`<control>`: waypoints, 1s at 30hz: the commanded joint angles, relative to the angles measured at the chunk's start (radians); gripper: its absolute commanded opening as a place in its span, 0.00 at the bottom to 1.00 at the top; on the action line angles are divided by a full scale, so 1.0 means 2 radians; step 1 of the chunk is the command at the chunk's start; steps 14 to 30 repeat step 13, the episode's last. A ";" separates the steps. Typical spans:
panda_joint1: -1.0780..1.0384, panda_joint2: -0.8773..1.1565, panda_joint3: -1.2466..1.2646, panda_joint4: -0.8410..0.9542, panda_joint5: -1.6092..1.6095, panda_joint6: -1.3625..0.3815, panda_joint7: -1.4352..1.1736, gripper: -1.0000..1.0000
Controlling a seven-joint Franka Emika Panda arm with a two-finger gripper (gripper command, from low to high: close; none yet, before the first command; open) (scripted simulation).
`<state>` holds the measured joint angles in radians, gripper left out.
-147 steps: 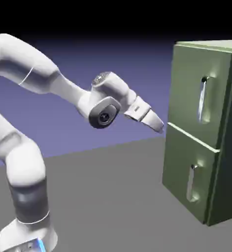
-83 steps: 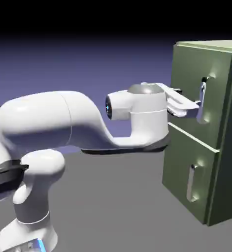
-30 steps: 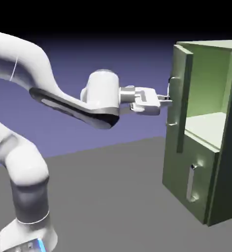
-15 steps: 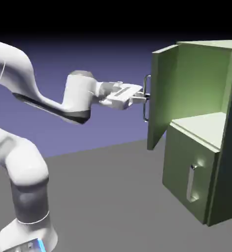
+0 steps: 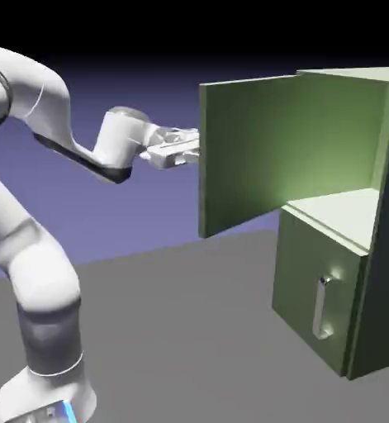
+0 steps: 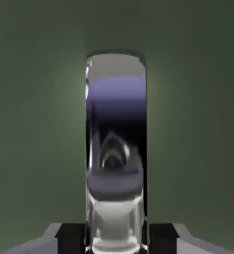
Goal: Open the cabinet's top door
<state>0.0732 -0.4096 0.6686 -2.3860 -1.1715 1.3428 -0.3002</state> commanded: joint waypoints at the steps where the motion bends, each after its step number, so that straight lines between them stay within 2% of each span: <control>1: -0.004 0.016 0.011 0.015 0.005 -0.021 0.004 0.00; 12: -0.015 0.195 0.087 0.173 0.025 -0.240 0.067 0.00; 13: -0.015 0.195 0.087 0.173 0.025 -0.240 0.067 1.00; 30: -0.015 0.195 0.087 0.173 0.025 -0.240 0.067 1.00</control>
